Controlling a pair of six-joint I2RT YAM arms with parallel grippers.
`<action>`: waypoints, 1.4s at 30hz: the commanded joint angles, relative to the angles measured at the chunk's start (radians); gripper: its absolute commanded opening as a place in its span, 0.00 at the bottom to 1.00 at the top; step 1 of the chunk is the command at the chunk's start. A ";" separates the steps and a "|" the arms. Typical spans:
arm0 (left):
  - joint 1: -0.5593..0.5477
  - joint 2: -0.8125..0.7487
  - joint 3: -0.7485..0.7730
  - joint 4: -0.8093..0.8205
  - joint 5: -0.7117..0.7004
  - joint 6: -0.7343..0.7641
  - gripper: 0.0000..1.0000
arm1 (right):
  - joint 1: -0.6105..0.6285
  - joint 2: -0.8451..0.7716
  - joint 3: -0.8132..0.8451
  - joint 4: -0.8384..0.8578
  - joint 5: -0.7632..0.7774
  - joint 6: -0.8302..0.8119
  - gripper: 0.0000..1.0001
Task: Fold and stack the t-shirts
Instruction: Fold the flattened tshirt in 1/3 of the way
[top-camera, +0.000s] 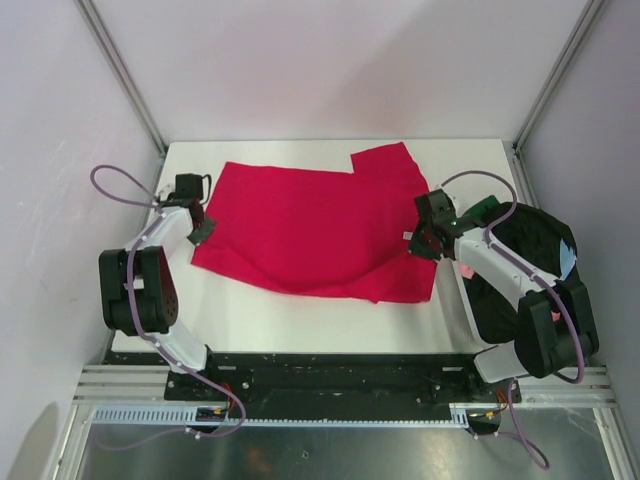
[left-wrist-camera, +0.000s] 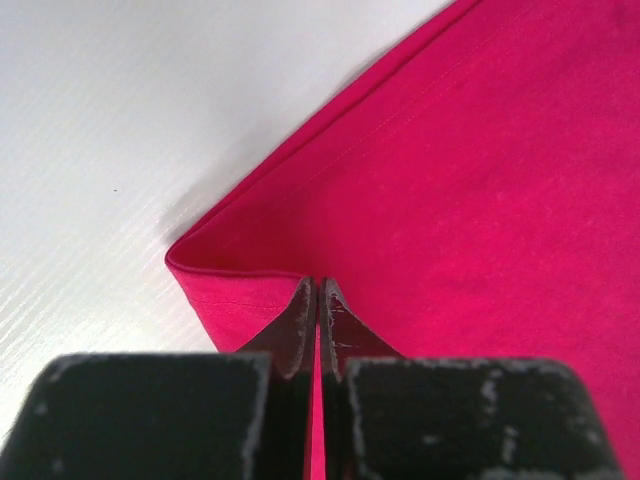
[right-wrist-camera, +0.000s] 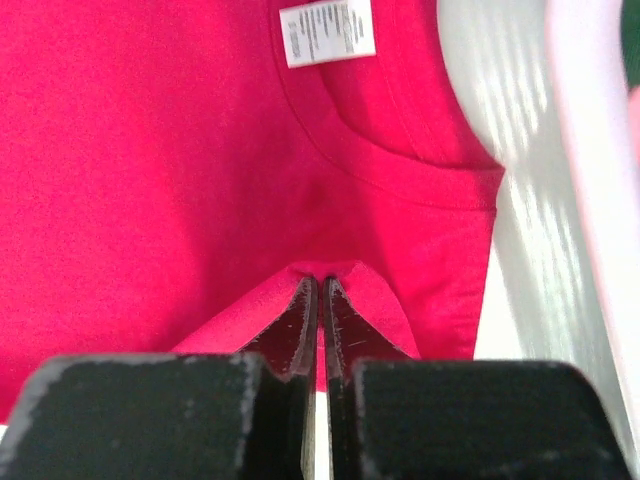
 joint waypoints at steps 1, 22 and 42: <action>0.015 -0.009 0.047 0.013 -0.019 -0.029 0.00 | -0.034 0.009 0.053 0.040 -0.011 -0.041 0.00; 0.059 0.015 0.076 0.029 0.016 -0.059 0.00 | -0.106 0.050 0.062 0.071 -0.032 -0.063 0.00; 0.075 0.055 0.131 0.063 0.065 -0.067 0.00 | -0.139 0.092 0.123 0.067 -0.004 -0.072 0.00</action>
